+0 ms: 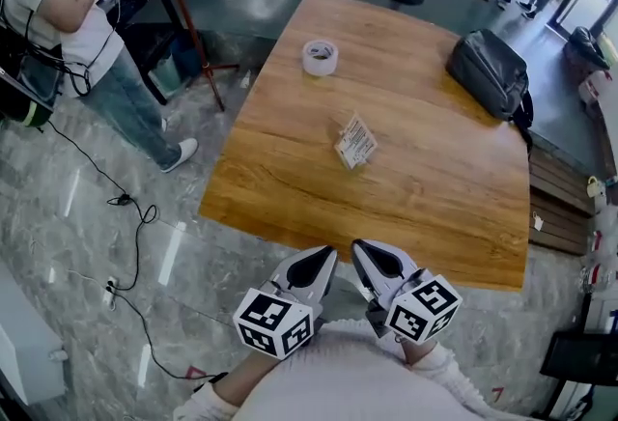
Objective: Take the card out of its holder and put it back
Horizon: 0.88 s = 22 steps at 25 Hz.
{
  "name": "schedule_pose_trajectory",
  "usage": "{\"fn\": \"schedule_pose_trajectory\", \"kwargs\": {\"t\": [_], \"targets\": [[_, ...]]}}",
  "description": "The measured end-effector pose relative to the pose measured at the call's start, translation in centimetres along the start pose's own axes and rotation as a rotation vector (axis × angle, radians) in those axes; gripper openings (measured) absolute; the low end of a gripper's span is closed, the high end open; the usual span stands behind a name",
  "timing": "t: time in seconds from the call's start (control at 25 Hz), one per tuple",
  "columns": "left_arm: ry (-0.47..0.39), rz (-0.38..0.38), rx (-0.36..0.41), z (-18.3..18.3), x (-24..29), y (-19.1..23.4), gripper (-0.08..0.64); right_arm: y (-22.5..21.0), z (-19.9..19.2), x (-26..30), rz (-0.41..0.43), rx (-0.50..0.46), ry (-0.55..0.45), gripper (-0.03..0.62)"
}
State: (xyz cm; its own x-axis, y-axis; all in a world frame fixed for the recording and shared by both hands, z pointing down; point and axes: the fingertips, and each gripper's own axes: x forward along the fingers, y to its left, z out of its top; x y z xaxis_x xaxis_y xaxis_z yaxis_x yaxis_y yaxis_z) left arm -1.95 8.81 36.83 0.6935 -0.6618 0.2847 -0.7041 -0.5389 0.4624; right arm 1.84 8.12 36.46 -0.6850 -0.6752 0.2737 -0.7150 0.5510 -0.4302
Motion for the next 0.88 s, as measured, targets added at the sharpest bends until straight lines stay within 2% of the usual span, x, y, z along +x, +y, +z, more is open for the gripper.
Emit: {"fn": "schedule_pose_trajectory", "kwargs": {"t": [0.4, 0.68, 0.88], "targets": [[0.003, 0.026, -0.003, 3.8, 6.7, 3.0, 0.009, -5.9, 4.2, 4.0, 0.026, 0.003, 0.022, -0.002], [-0.011, 0.087, -0.045, 4.2, 9.6, 4.6, 0.008, -9.3, 5.0, 5.8, 0.018, -0.016, 0.048, -0.002], [0.015, 0.089, -0.048, 3.7, 10.5, 5.4, 0.008, -10.8, 4.8, 6.6, -0.007, -0.006, 0.050, -0.002]]}}
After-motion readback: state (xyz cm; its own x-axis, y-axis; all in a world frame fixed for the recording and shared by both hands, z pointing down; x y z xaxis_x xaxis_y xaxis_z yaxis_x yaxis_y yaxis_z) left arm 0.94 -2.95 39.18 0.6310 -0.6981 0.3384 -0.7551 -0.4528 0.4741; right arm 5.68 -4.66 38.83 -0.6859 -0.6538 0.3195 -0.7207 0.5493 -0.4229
